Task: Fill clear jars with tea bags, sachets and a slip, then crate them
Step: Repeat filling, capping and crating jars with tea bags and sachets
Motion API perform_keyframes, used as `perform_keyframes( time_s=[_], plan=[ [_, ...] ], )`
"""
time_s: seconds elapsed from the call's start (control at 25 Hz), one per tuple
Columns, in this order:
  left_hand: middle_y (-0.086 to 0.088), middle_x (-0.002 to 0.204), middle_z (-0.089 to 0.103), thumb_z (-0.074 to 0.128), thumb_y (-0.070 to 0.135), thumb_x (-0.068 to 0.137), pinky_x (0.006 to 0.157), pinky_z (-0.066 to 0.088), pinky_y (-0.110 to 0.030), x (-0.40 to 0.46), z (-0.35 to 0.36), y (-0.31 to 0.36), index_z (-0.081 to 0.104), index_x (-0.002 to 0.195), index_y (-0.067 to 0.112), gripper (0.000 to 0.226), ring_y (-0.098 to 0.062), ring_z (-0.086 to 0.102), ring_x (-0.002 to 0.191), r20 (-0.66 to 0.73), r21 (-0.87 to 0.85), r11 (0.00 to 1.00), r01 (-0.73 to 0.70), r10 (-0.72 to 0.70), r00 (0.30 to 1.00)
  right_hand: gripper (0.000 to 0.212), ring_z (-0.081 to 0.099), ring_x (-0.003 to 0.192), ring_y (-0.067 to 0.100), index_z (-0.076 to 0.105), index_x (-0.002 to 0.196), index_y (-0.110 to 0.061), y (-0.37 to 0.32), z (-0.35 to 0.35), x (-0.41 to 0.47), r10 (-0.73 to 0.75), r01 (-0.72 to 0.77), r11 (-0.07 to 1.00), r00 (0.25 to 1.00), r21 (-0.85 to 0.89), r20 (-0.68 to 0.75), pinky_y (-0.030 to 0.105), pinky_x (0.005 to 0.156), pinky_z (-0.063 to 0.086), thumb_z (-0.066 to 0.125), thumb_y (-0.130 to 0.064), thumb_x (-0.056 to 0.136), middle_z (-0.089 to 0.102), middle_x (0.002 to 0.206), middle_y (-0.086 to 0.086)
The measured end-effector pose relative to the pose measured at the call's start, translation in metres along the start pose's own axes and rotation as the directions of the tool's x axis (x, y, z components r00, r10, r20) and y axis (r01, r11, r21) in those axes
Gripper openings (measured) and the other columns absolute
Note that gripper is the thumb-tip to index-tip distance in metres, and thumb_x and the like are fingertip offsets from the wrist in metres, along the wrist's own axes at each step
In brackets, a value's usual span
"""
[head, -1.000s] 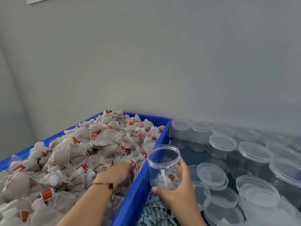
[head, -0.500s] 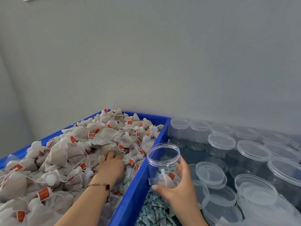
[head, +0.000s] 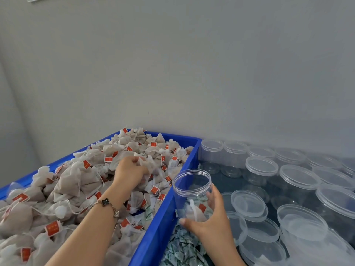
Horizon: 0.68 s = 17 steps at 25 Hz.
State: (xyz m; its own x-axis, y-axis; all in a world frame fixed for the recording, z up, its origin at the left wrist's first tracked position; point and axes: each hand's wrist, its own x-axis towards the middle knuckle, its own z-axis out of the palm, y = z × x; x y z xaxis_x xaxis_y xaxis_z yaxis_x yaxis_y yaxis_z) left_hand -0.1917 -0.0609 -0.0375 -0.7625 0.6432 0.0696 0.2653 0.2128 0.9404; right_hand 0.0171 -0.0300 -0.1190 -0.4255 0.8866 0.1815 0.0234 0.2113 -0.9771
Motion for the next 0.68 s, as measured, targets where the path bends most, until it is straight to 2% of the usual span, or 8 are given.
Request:
perform_keyframes(
  time_s=[0.04, 0.12, 0.2, 0.28, 0.36, 0.44, 0.56, 0.68],
  plan=[
    [-0.013, 0.092, 0.064, 0.063, -0.005, 0.084, 0.077, 0.058, -0.05, 0.0, 0.0, 0.003, 0.062, 0.105, 0.011, 0.027, -0.031, 0.067, 0.082, -0.009, -0.091, 0.995, 0.029, -0.03, 1.0, 0.115, 0.038, 0.119, 0.006, 0.023, 0.14, -0.045, 0.0, 0.0, 0.0, -0.001, 0.001, 1.0, 1.0, -0.003, 0.0, 0.028, 0.101, 0.037, 0.091, -0.011, 0.054, 0.036, 0.131, -0.021],
    [-0.014, 0.1, 0.063, 0.058, -0.004, 0.09, 0.067, 0.061, -0.041, -0.002, -0.005, 0.01, 0.057, 0.119, 0.005, 0.03, -0.026, 0.066, 0.08, -0.014, -0.375, 0.923, 0.091, -0.104, 0.994, 0.117, 0.036, 0.122, 0.006, 0.022, 0.142, -0.043, -0.001, 0.0, -0.001, -0.005, 0.005, 1.0, 1.0, -0.015, -0.001, 0.03, 0.106, 0.035, 0.091, -0.013, 0.053, 0.036, 0.134, -0.019],
    [-0.014, 0.098, 0.064, 0.054, -0.001, 0.094, 0.052, 0.058, -0.029, -0.006, -0.008, 0.02, 0.052, 0.125, 0.003, 0.031, -0.02, 0.066, 0.076, 0.072, -0.667, 0.726, 0.167, -0.16, 0.984, 0.117, 0.035, 0.122, 0.005, 0.022, 0.142, -0.044, -0.003, 0.0, -0.001, -0.009, 0.009, 1.0, 1.0, -0.014, -0.005, 0.031, 0.107, 0.034, 0.092, -0.015, 0.053, 0.036, 0.135, -0.019],
    [-0.014, 0.097, 0.064, 0.05, 0.003, 0.097, 0.048, 0.056, -0.027, -0.014, -0.01, 0.03, 0.05, 0.126, 0.004, 0.029, -0.018, 0.066, 0.068, 0.188, -0.779, 0.574, 0.254, -0.172, 0.967, 0.117, 0.035, 0.121, 0.004, 0.022, 0.142, -0.044, -0.004, 0.0, -0.001, -0.016, 0.016, 1.0, 1.0, -0.011, -0.001, 0.031, 0.106, 0.034, 0.092, -0.016, 0.052, 0.037, 0.134, -0.019],
    [-0.016, 0.101, 0.064, 0.049, 0.003, 0.097, 0.05, 0.056, -0.027, -0.025, -0.006, 0.038, 0.052, 0.122, 0.002, 0.025, -0.019, 0.069, 0.063, 0.304, -0.726, 0.608, 0.32, -0.132, 0.943, 0.117, 0.036, 0.122, 0.005, 0.022, 0.142, -0.043, -0.002, 0.0, -0.002, -0.028, 0.028, 1.0, 1.0, -0.013, 0.012, 0.03, 0.106, 0.034, 0.091, -0.016, 0.053, 0.038, 0.134, -0.019],
    [-0.018, 0.104, 0.068, 0.053, -0.003, 0.091, 0.055, 0.056, -0.025, -0.037, -0.003, 0.047, 0.056, 0.117, 0.001, 0.026, -0.021, 0.073, 0.073, 0.441, -0.593, 0.744, 0.308, -0.02, 0.897, 0.116, 0.037, 0.124, 0.005, 0.022, 0.142, -0.042, 0.0, 0.0, -0.002, -0.038, 0.038, 0.999, 0.999, -0.005, 0.018, 0.03, 0.107, 0.035, 0.091, -0.015, 0.053, 0.039, 0.135, -0.019],
    [-0.01, 0.106, 0.072, 0.065, -0.006, 0.078, 0.067, 0.055, -0.02, -0.052, 0.002, 0.056, 0.059, 0.123, 0.006, 0.047, -0.019, 0.072, 0.089, 0.633, -0.289, 0.955, 0.073, 0.134, 0.762, 0.115, 0.039, 0.125, 0.006, 0.024, 0.141, -0.044, 0.003, 0.001, 0.0, -0.048, 0.048, 0.999, 0.999, -0.001, 0.005, 0.031, 0.105, 0.037, 0.091, -0.016, 0.052, 0.04, 0.134, -0.019],
    [0.003, 0.117, 0.066, 0.073, 0.007, 0.08, 0.061, 0.052, -0.016, -0.061, 0.013, 0.056, 0.042, 0.143, 0.016, 0.071, -0.011, 0.071, 0.074, 0.605, 0.029, 0.983, -0.181, 0.127, 0.786, 0.115, 0.042, 0.125, 0.008, 0.026, 0.142, -0.041, 0.006, 0.002, 0.002, -0.041, 0.041, 0.999, 0.999, 0.018, -0.016, 0.036, 0.104, 0.042, 0.091, -0.02, 0.05, 0.043, 0.136, -0.015]
  ],
)
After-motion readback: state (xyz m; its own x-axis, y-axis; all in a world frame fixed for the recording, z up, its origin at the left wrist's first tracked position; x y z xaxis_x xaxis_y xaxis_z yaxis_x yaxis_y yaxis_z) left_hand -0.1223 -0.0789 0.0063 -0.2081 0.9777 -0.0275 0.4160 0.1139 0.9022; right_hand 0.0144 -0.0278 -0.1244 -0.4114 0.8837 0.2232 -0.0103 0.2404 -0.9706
